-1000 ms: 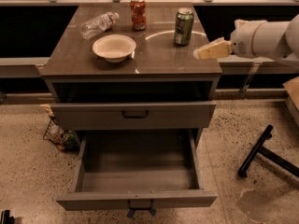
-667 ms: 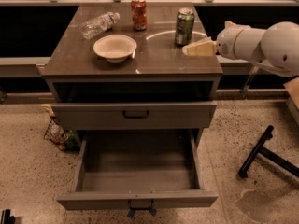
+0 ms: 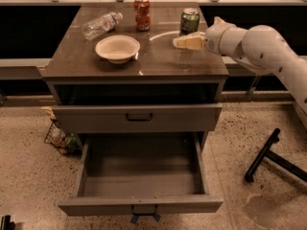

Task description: Place green can into middle drawer

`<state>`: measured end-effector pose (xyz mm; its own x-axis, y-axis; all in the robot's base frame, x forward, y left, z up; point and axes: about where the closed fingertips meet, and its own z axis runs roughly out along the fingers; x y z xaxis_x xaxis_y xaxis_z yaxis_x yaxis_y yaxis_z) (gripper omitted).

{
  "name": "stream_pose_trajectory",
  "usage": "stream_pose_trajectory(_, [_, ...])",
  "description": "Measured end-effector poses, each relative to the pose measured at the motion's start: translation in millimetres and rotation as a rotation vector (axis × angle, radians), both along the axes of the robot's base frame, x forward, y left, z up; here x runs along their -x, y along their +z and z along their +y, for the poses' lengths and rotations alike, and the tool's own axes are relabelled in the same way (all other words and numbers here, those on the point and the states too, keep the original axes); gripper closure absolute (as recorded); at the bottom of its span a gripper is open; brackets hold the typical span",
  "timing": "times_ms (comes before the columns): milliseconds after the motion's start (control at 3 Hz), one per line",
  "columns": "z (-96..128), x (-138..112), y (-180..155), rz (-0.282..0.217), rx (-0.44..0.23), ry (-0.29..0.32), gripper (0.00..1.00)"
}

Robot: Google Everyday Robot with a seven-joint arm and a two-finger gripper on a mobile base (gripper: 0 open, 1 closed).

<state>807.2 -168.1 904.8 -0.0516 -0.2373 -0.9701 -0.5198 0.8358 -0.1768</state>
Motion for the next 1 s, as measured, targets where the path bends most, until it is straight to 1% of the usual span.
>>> stream_pose_trajectory(333, [16.0, -22.4, 0.1, -0.018, -0.021, 0.035, 0.00])
stream_pose_trajectory(667, [30.7, -38.4, 0.0, -0.030, -0.044, 0.072, 0.18])
stream_pose_trajectory(1000, [38.2, -49.9, -2.5, -0.030, -0.073, 0.088, 0.41])
